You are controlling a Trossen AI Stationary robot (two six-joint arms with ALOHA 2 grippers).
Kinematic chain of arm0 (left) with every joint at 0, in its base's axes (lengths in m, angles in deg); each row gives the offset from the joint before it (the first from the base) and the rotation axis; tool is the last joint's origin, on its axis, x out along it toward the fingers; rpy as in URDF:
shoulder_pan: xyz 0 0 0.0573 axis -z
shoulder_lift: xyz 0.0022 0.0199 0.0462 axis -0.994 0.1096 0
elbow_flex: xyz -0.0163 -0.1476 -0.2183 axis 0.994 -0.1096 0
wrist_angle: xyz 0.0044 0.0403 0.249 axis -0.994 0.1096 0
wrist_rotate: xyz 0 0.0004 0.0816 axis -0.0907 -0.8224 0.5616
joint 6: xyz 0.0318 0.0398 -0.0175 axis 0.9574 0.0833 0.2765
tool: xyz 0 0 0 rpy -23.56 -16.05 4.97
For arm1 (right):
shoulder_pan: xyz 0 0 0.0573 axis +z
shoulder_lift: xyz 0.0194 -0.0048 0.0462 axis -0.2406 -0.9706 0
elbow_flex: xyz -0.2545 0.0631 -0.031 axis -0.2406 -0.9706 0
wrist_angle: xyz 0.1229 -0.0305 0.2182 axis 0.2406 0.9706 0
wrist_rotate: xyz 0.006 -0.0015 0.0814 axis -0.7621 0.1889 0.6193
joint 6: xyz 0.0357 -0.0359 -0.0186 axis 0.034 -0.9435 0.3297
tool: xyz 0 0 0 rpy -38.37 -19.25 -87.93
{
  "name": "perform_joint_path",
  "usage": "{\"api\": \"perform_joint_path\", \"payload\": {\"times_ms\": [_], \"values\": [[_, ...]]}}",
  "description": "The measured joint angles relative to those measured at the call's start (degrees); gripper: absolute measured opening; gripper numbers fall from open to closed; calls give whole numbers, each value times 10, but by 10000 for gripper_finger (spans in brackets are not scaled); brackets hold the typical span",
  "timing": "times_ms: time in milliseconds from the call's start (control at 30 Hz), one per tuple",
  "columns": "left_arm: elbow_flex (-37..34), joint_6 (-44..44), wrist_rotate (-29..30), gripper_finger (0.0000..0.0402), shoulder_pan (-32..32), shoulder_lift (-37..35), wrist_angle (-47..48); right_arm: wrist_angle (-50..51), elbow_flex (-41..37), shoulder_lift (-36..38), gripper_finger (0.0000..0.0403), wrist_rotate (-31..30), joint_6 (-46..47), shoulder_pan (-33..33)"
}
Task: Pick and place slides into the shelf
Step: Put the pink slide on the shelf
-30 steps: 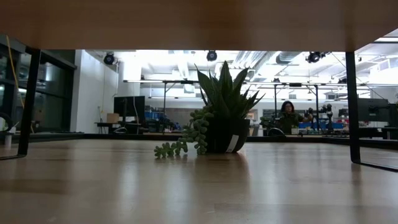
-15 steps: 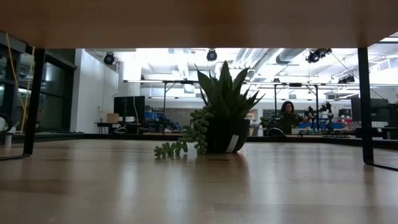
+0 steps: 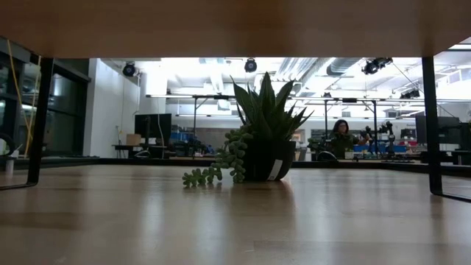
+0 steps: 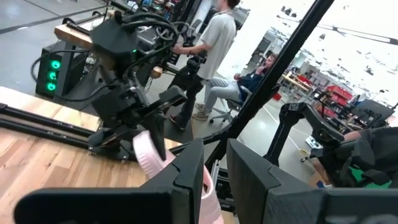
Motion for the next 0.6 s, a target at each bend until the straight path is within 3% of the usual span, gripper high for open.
{"api": "perform_joint_path", "payload": {"times_ms": [300,600], "values": [[0,5,0,60,0,0,4,2,0,-1,40,-62,24,58],[0,12,0,60,0,0,4,-5,0,-14,40,-80,47,95]]}}
